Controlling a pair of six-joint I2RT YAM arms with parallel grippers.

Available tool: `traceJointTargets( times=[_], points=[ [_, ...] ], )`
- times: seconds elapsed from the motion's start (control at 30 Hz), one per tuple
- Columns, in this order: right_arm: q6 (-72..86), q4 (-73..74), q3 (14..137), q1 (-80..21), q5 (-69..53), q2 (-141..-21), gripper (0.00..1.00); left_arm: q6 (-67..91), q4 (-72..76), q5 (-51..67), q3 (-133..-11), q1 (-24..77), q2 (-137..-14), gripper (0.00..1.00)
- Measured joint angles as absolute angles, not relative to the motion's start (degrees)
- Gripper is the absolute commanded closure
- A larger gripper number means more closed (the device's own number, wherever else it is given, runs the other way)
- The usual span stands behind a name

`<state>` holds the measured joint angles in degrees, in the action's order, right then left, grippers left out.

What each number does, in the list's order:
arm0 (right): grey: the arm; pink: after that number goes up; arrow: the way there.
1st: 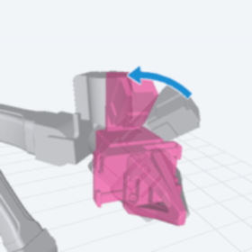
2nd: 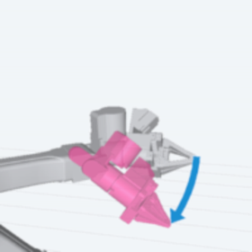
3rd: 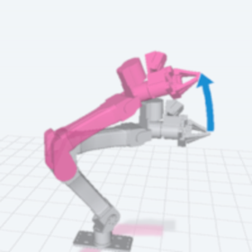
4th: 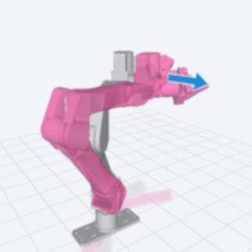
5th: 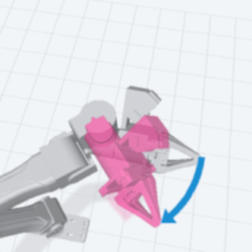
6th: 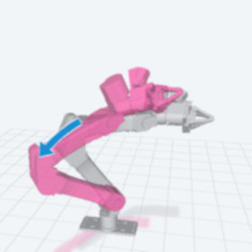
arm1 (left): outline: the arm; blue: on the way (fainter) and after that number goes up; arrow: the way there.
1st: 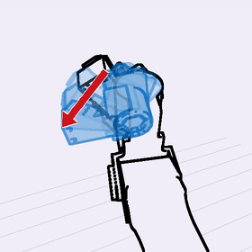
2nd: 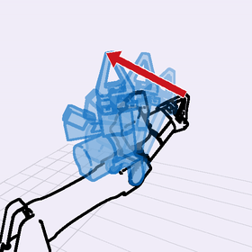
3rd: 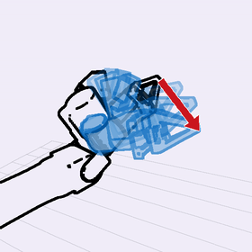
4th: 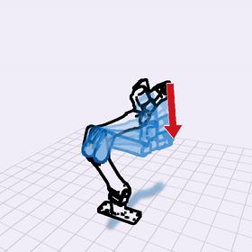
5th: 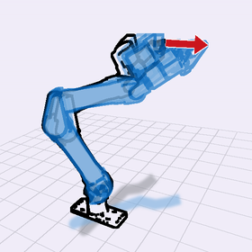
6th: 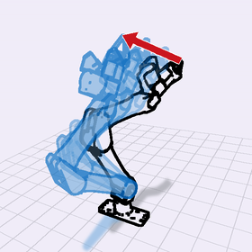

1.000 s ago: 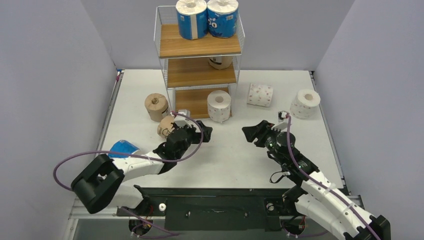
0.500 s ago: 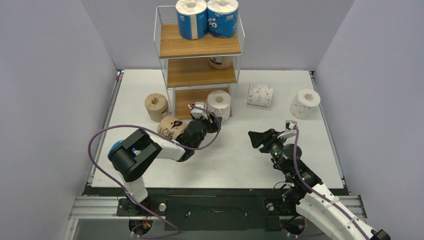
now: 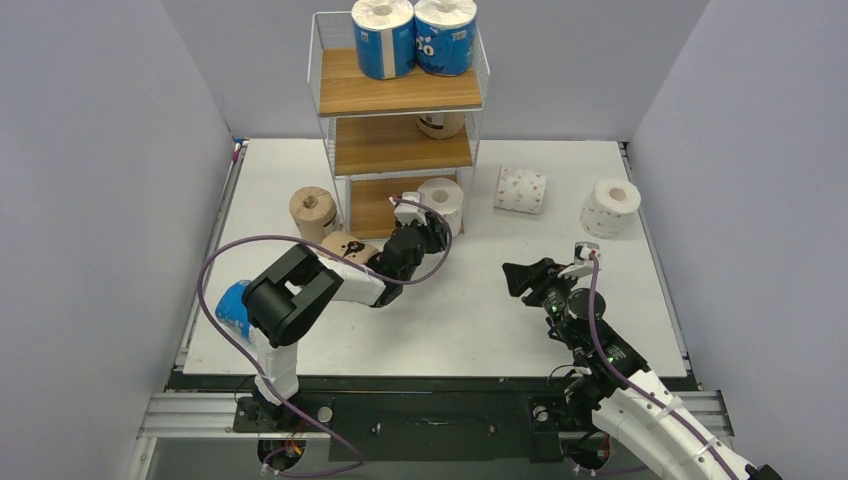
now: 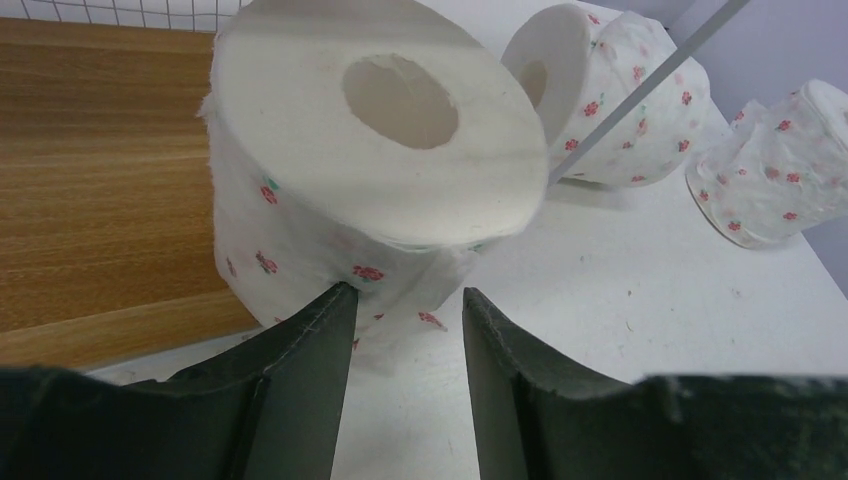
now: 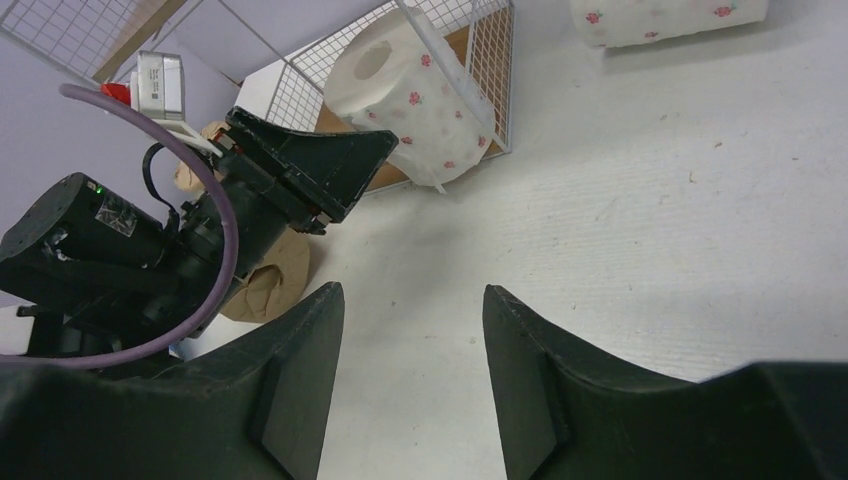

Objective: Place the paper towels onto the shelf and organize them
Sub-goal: Place the paper towel on the shelf.

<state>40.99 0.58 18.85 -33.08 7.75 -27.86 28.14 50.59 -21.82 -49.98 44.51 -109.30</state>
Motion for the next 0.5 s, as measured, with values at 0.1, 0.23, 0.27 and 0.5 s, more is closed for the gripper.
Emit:
traceJointTargets(
  times=[0.1, 0.23, 0.27, 0.5],
  points=[
    [40.9, 1.0, 19.1, -33.0, 8.1, -27.8, 0.51, 28.7, 49.9, -21.8, -51.9, 44.1, -110.9, 0.61],
    [40.9, 2.2, 19.2, -33.0, 8.6, -27.6, 0.51, 29.5, 49.1, -21.6, -54.4, 43.5, -112.8, 0.61],
    [40.9, 2.5, 19.3, -33.0, 8.8, -27.4, 0.51, 29.6, 48.9, -21.6, -54.9, 43.3, -113.2, 0.61],
    [40.9, 3.6, 19.3, -33.0, 9.7, -27.0, 0.51, 30.9, 47.5, -21.6, -57.4, 41.5, -114.8, 0.6]
  ],
)
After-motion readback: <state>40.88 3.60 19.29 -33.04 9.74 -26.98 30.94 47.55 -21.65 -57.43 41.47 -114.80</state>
